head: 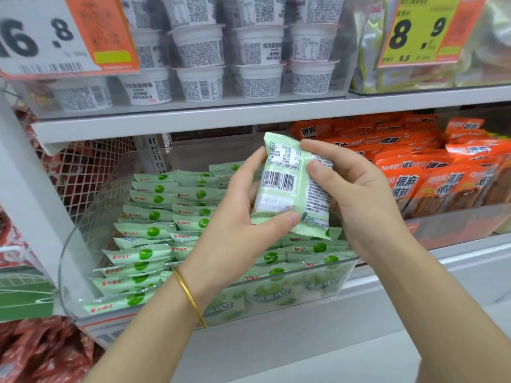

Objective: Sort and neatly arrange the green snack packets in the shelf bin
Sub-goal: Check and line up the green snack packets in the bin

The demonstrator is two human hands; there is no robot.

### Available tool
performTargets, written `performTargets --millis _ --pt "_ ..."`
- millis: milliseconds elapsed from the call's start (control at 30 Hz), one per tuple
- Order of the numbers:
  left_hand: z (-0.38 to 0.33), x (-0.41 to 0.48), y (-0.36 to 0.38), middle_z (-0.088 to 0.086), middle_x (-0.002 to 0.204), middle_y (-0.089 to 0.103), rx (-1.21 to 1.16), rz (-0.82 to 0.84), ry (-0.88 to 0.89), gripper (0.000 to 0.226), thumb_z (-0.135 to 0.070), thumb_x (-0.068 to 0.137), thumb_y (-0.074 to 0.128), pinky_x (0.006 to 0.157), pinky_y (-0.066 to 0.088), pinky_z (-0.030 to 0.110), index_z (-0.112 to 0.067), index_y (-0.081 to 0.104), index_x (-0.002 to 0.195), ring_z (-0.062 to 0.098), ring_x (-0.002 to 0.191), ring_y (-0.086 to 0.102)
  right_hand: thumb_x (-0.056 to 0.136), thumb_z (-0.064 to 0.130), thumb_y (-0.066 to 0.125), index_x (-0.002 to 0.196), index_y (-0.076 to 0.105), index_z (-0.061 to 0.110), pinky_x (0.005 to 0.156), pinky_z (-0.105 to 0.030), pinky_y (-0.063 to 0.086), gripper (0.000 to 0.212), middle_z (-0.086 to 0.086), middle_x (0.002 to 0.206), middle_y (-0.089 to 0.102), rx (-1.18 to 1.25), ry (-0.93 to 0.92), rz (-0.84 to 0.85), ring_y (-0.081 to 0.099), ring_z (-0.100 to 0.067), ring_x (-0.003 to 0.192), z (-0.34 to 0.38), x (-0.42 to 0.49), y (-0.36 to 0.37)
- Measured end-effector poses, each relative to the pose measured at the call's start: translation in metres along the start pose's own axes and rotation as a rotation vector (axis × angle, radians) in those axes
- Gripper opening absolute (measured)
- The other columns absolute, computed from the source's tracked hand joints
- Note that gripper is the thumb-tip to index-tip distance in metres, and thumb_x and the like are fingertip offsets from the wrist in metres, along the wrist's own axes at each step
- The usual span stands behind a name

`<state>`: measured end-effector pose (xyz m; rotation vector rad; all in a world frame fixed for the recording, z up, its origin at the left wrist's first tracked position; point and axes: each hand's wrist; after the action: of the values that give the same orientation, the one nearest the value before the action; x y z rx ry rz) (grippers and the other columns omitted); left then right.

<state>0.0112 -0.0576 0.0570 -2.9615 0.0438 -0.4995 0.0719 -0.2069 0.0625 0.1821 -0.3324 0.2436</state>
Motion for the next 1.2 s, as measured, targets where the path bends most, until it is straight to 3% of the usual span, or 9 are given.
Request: performTargets --millis 267,500,633,767,867,967,1033,1100,1200 --pt "-0.004 0.000 -0.001 -0.016 0.108 0.068 0.052 0.002 0.023 0.086 0.002 0.081 0.065 0.091 0.051 0.027 -0.042 0.021 0.140 0.005 0.098 0.065 0.087 0.011 0.059 0.109 0.066 0.017 0.068 -0.027 0.055 0.024 -0.004 0.106 0.071 0.040 0.022 -0.009 0.067 -0.017 0.091 0.001 0.000 0.001" --pt "-0.002 0.000 0.000 -0.019 0.109 0.067 0.013 -0.030 -0.014 0.085 -0.006 0.082 0.069 0.092 0.050 0.032 -0.039 0.020 0.143 0.002 0.101 0.064 0.086 0.012 0.061 0.107 0.067 0.019 0.071 -0.031 0.057 0.024 -0.004 0.106 0.070 0.036 0.020 -0.017 0.067 -0.020 0.094 0.001 -0.002 0.000" --pt "0.003 0.004 -0.001 -0.010 0.115 0.064 -0.077 -0.144 -0.096 0.064 -0.009 0.085 0.063 0.083 0.055 0.028 -0.033 0.035 0.137 0.007 0.099 0.065 0.083 0.014 0.064 0.106 0.067 0.021 0.071 -0.039 0.058 0.024 -0.008 0.104 0.069 -0.022 0.012 -0.039 0.066 -0.025 0.090 0.001 -0.002 -0.002" --pt "0.003 0.008 -0.005 0.011 0.118 0.060 -0.235 -0.325 -0.169 0.029 -0.008 0.093 0.052 0.064 0.055 0.024 -0.025 0.051 0.117 0.013 0.083 0.067 0.086 0.031 0.055 0.105 0.068 0.018 0.059 -0.031 0.055 0.027 0.001 0.100 0.068 -0.005 0.037 0.023 0.066 -0.014 0.080 0.005 -0.003 -0.001" --pt "0.002 0.012 -0.007 0.006 0.108 0.067 -0.240 -0.384 -0.200 0.017 -0.014 0.096 0.047 0.068 0.054 0.030 -0.017 0.060 0.108 0.009 0.075 0.063 0.096 0.008 0.038 0.107 0.069 0.014 0.061 -0.033 0.055 0.033 -0.002 0.105 0.068 0.055 0.074 0.108 0.066 -0.018 0.080 0.008 -0.003 -0.006" --pt "0.002 0.015 -0.006 -0.007 0.082 0.071 -0.311 -0.331 -0.249 0.019 -0.020 0.093 0.053 0.070 0.056 0.031 -0.009 0.066 0.101 0.005 0.074 0.064 0.083 -0.015 0.045 0.105 0.068 0.022 0.065 -0.025 0.055 0.049 -0.005 0.103 0.063 -0.170 -0.044 0.144 0.064 -0.019 0.084 0.006 -0.004 -0.009" --pt "0.002 0.016 -0.004 -0.001 0.076 0.069 -0.341 -0.293 -0.278 0.018 -0.016 0.091 0.056 0.061 0.055 0.025 -0.005 0.067 0.098 0.010 0.068 0.063 0.077 0.000 0.067 0.096 0.069 0.032 0.076 -0.023 0.052 0.038 0.002 0.106 0.052 -0.483 -0.220 0.114 0.058 -0.016 0.093 0.005 -0.002 -0.010" --pt "0.003 0.017 -0.002 0.004 0.071 0.066 -0.364 -0.269 -0.321 0.023 -0.019 0.092 0.053 0.055 0.053 0.025 -0.001 0.068 0.098 0.014 0.059 0.060 0.070 0.021 0.072 0.090 0.067 0.033 0.094 -0.028 0.044 0.025 0.010 0.116 0.046 -0.742 -0.362 0.104 0.049 -0.013 0.113 0.005 0.000 -0.014" --pt "0.006 0.020 0.000 0.008 0.076 0.067 -0.406 -0.289 -0.362 0.042 -0.033 0.098 0.040 0.052 0.051 0.026 -0.001 0.067 0.102 0.017 0.055 0.059 0.073 0.020 0.074 0.091 0.064 0.026 0.094 -0.015 0.038 0.021 0.015 0.117 0.058 -0.729 -0.382 0.153 0.051 0.000 0.114 0.005 0.001 -0.018"
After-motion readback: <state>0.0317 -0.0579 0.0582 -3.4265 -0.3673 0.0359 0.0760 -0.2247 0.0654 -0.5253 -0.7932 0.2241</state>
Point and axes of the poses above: each hand's wrist, its own x-axis towards the middle knuckle, its own y-axis out of the palm, z = x × y
